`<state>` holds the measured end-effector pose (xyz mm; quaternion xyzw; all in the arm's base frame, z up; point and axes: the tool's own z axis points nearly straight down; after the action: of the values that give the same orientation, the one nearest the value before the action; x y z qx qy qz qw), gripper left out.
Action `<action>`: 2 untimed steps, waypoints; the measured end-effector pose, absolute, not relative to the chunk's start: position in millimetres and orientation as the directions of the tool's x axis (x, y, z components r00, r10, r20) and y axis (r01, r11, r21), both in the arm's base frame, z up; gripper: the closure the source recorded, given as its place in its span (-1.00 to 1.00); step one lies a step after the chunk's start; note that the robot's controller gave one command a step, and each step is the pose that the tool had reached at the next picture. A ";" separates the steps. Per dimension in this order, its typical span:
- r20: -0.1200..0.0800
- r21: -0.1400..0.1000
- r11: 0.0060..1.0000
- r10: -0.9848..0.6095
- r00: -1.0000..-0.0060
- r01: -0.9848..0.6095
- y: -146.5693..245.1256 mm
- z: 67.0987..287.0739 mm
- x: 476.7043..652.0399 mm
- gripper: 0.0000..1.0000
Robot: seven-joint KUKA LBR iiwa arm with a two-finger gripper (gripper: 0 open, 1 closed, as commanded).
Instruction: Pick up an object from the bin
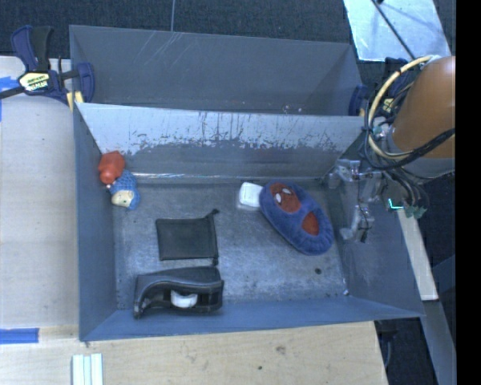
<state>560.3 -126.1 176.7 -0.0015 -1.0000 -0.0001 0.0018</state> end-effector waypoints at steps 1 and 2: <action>-0.008 -0.001 0.999 0.039 -0.999 0.039 -124.5 69.1 553.8 -1.00; -0.009 -0.002 1.000 0.002 -1.000 0.002 -108.7 105.1 547.7 -1.00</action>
Offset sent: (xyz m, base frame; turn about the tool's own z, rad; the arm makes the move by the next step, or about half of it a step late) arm -0.0085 0.0014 -0.1067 0.0362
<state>547.7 -108.7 105.1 -0.0011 -1.0000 0.0008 -0.0043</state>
